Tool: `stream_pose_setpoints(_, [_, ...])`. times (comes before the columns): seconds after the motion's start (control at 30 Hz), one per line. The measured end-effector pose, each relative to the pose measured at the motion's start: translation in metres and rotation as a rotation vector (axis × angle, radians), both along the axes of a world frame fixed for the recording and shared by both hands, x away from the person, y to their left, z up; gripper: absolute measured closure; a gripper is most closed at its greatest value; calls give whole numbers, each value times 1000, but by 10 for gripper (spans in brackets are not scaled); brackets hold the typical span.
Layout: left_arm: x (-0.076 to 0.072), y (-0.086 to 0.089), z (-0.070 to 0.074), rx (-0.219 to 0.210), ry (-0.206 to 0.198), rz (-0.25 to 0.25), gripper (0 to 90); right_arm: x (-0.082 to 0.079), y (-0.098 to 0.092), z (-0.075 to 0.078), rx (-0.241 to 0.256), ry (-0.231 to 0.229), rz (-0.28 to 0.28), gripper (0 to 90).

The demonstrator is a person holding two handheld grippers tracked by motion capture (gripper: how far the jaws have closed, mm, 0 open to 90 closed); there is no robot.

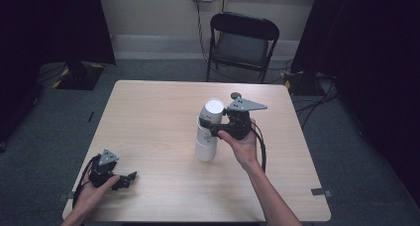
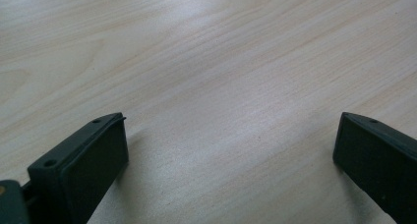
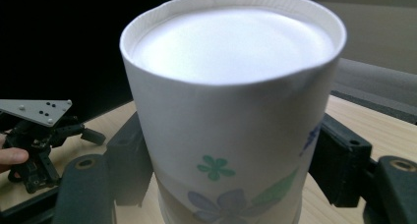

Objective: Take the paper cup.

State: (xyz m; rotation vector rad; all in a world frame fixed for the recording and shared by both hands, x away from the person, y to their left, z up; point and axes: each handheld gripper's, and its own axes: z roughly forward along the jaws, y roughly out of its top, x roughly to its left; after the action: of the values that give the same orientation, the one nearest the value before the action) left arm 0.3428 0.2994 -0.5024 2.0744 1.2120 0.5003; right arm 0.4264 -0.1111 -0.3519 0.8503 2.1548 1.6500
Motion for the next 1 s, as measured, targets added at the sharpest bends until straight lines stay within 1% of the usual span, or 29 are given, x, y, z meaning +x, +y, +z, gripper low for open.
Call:
stream_pose_setpoints(0.2, [0,0,0,0,0,0,0,-3,-2,5,9,-10,2,281])
stream_pose_setpoints(0.37, [0,0,0,0,0,0,0,-9,-4,11,-7,-31,5,281])
stream_pose_setpoints(0.6, [0,0,0,0,0,1,0,-14,-12,14,7,-34,-4,282])
stream_pose_setpoints(0.67, [0,0,0,0,-1,13,0,-16,-15,13,17,-26,-5,282])
stream_pose_setpoints(0.73, [0,0,0,2,-2,20,2,-18,-16,13,14,-26,-6,283])
stream_pose_setpoints(0.9, [-1,2,1,-7,-14,42,68,-29,-25,13,23,-35,-15,285])
stream_pose_setpoints(1.0, [-2,2,2,-13,-14,41,106,-36,-33,13,33,-33,-24,286])
